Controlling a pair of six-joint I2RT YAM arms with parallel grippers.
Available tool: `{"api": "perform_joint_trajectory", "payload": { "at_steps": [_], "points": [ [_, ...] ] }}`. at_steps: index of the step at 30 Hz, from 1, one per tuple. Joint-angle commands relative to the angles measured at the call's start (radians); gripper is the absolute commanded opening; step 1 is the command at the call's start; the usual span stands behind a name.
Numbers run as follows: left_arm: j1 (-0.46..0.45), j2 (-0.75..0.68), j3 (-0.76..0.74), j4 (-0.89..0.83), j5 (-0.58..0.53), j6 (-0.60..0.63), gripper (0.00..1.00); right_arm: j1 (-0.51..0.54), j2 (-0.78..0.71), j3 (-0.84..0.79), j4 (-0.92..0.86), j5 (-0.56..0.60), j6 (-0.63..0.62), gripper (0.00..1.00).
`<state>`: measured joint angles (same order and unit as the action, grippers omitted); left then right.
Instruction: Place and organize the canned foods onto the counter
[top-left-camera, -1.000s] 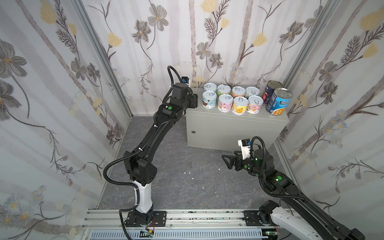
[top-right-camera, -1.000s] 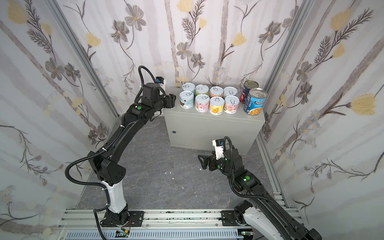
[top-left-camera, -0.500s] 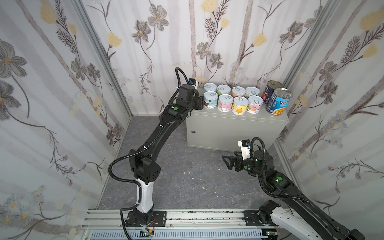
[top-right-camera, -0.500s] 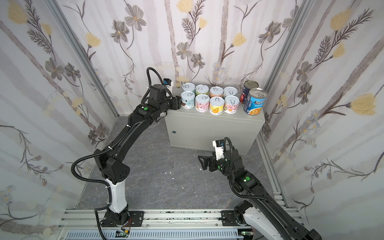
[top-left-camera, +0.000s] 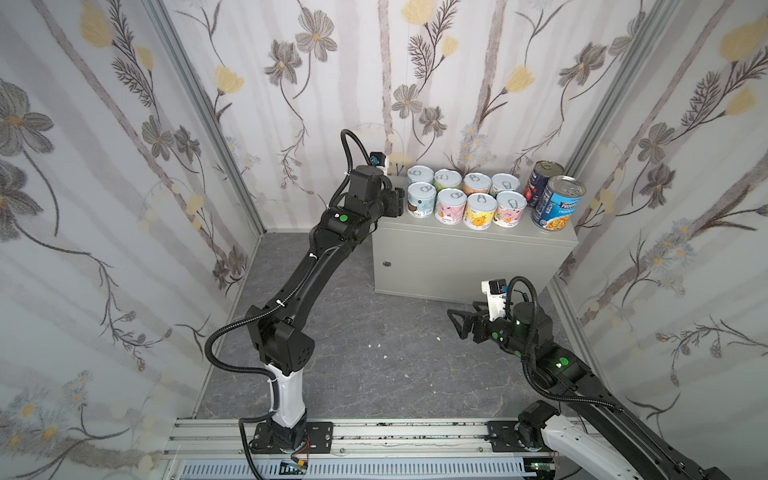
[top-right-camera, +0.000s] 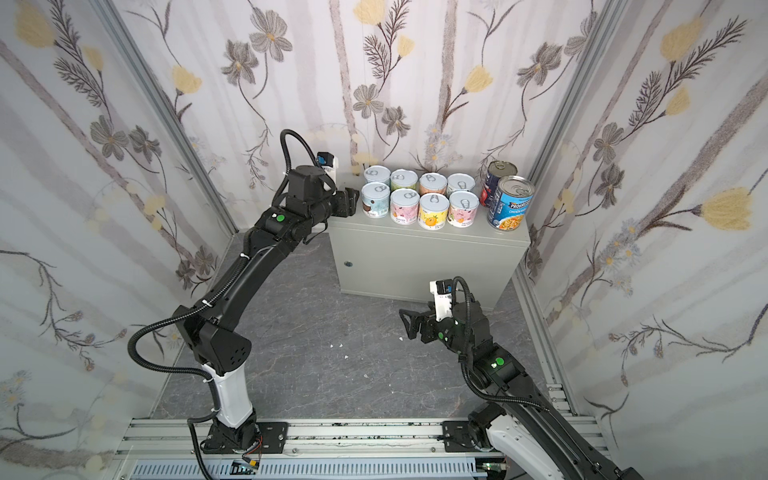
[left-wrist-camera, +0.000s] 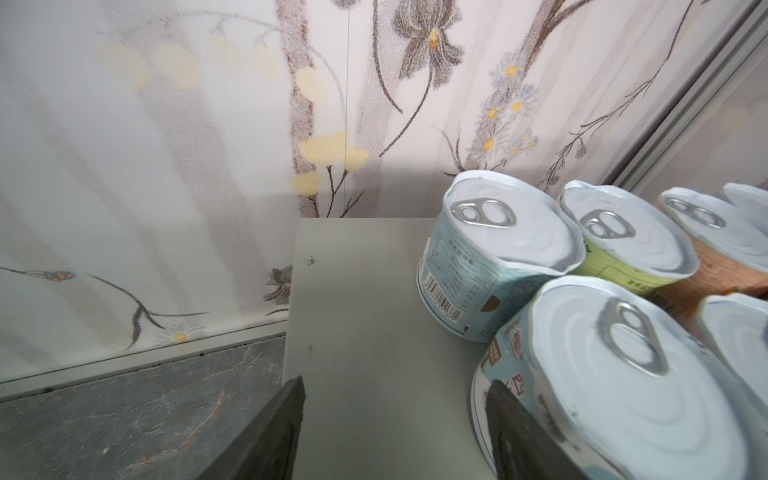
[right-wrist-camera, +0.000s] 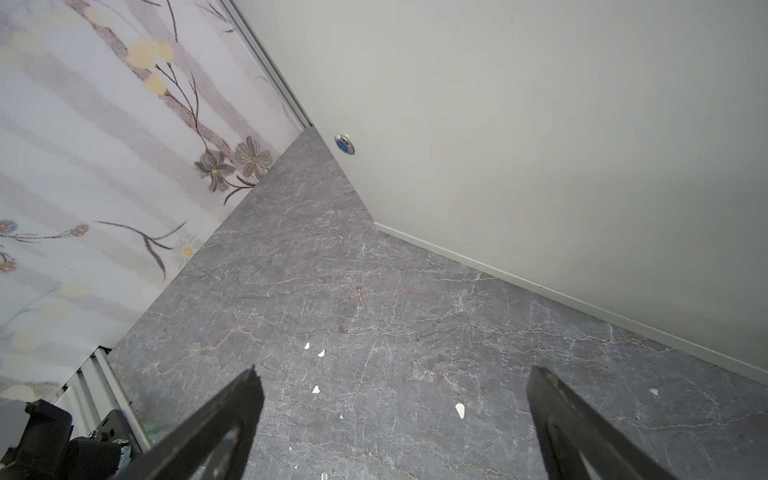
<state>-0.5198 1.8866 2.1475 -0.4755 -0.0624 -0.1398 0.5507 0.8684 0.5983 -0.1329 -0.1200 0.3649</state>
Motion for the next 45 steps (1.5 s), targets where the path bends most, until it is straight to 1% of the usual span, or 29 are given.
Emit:
{"api": "perform_joint_trajectory", "payload": {
  "at_steps": [1, 7, 13, 15, 19, 21, 23, 26, 30, 31, 33, 34, 35, 37, 39, 41, 42, 43, 44, 45],
  "points": [
    [0.000, -0.057, -0.030, 0.025, -0.037, 0.009, 0.73, 0.001, -0.042, -0.001, 0.025, 0.095, -0.013, 1.00],
    [0.002, -0.213, -0.175, 0.030, -0.077, 0.013, 0.81, -0.001, -0.136, -0.034, 0.032, 0.236, -0.023, 1.00],
    [0.013, -0.427, -0.415, 0.060, -0.127, -0.004, 0.93, 0.000, -0.231, -0.074, 0.053, 0.305, -0.033, 1.00],
    [0.014, -0.511, -0.518, 0.079, -0.172, -0.004, 1.00, -0.001, -0.266, -0.092, 0.058, 0.335, -0.048, 1.00],
    [0.018, -0.667, -0.735, 0.125, -0.255, 0.003, 1.00, -0.001, -0.334, -0.137, 0.068, 0.386, -0.066, 1.00],
    [0.021, -0.742, -0.858, 0.150, -0.315, -0.007, 1.00, -0.001, -0.378, -0.180, 0.088, 0.401, -0.045, 1.00],
    [0.023, -0.820, -0.996, 0.174, -0.362, -0.036, 1.00, -0.001, -0.426, -0.234, 0.123, 0.385, -0.015, 1.00],
    [0.024, -0.960, -1.206, 0.256, -0.377, -0.057, 1.00, -0.001, -0.521, -0.334, 0.194, 0.373, 0.021, 1.00],
    [0.026, -1.173, -1.449, 0.397, -0.419, -0.069, 1.00, -0.002, -0.634, -0.438, 0.258, 0.410, 0.033, 1.00],
    [0.029, -1.215, -1.499, 0.430, -0.415, -0.068, 1.00, -0.003, -0.641, -0.448, 0.263, 0.423, 0.033, 1.00],
    [0.032, -1.282, -1.593, 0.504, -0.373, -0.057, 1.00, -0.002, -0.625, -0.452, 0.258, 0.453, 0.033, 1.00],
    [0.032, -1.302, -1.627, 0.527, -0.356, -0.060, 1.00, -0.003, -0.610, -0.446, 0.253, 0.465, 0.028, 1.00],
    [0.032, -1.323, -1.656, 0.537, -0.363, -0.083, 1.00, -0.003, -0.592, -0.437, 0.250, 0.474, 0.023, 1.00],
    [0.032, -1.355, -1.707, 0.552, -0.449, -0.159, 1.00, -0.003, -0.561, -0.425, 0.244, 0.490, 0.012, 1.00],
    [0.033, -1.388, -1.752, 0.583, -0.584, -0.228, 1.00, -0.002, -0.538, -0.426, 0.257, 0.511, 0.001, 1.00],
    [0.034, -1.412, -1.810, 0.658, -0.677, -0.235, 1.00, -0.002, -0.526, -0.439, 0.291, 0.533, -0.008, 1.00],
    [0.035, -1.421, -1.850, 0.719, -0.707, -0.219, 1.00, -0.003, -0.519, -0.451, 0.321, 0.548, -0.015, 1.00],
    [0.036, -1.426, -1.888, 0.779, -0.714, -0.192, 1.00, -0.004, -0.514, -0.462, 0.353, 0.563, -0.018, 1.00],
    [0.040, -1.422, -1.907, 0.804, -0.713, -0.176, 1.00, -0.004, -0.506, -0.480, 0.397, 0.583, -0.022, 1.00],
    [0.053, -1.393, -1.914, 0.817, -0.739, -0.181, 1.00, -0.003, -0.495, -0.502, 0.451, 0.600, -0.028, 1.00]
  ]
}}
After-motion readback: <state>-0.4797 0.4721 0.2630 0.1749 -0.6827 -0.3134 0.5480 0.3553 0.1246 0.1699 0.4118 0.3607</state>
